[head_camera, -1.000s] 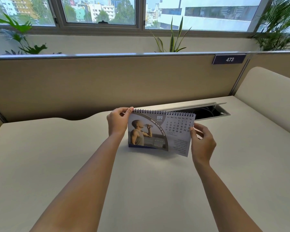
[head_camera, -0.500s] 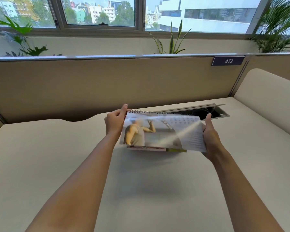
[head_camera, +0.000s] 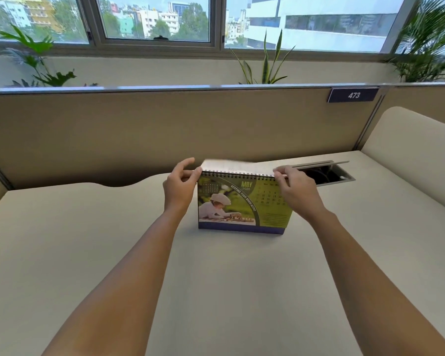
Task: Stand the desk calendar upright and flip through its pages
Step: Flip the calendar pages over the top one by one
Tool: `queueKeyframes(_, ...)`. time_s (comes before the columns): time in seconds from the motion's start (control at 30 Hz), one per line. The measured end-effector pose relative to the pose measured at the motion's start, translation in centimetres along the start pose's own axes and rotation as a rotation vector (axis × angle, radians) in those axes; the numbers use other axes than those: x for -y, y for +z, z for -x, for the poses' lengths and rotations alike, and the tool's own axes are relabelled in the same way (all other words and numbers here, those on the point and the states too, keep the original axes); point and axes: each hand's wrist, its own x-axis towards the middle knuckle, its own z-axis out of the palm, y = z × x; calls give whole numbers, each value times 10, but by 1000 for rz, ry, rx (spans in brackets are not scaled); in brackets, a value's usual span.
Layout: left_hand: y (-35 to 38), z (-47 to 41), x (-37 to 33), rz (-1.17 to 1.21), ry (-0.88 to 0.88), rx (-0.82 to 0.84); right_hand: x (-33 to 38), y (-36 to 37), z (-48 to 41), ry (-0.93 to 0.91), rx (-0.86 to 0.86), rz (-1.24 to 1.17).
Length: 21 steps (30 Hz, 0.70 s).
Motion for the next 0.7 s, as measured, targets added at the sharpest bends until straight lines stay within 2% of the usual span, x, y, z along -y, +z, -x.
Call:
queueKeyframes(0.1, 1, 0, 1, -36, 55, 14, -8, 7, -4, -7, 35, 62)
queueKeyframes(0.37, 3, 0, 4, -79, 77, 14, -15, 16, -8, -25, 14, 6)
queueKeyframes(0.43, 4, 0, 3, -95, 77, 8, -16, 20, -5, 21, -52, -102)
queueKeyframes(0.6, 6, 0, 3, -156, 95, -38, -22, 32, 18, 172, -339, -359)
queueKeyframes(0.7, 6, 0, 3, -166, 99, -35, -26, 41, 36, 260, -417, -459)
